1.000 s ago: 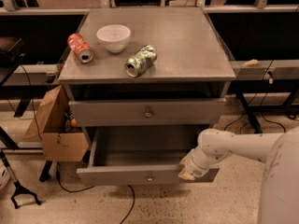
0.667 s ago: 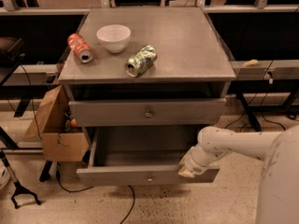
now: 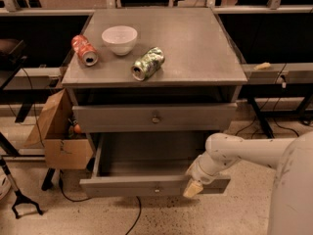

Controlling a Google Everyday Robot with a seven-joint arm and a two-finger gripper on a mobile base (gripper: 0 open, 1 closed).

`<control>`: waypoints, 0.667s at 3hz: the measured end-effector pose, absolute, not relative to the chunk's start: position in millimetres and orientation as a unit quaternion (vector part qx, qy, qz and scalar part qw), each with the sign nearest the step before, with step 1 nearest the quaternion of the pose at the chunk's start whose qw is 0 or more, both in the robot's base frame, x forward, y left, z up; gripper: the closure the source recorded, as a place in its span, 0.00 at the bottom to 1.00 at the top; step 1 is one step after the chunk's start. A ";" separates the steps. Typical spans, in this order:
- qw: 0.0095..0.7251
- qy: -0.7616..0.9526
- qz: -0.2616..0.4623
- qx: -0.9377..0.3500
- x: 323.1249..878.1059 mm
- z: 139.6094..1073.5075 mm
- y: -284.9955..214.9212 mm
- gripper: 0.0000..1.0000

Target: Open middle drawer

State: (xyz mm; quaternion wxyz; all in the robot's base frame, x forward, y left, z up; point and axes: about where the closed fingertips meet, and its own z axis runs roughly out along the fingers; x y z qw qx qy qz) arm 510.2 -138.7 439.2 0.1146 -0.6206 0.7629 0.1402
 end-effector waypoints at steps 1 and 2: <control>0.114 0.759 0.145 -0.624 506.5 439.3 -133.2 0.00; 0.114 0.733 0.183 -0.645 483.3 411.2 -88.9 0.00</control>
Offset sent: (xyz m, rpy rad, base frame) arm -0.0357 0.0708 -0.0441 0.0871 0.0527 0.1236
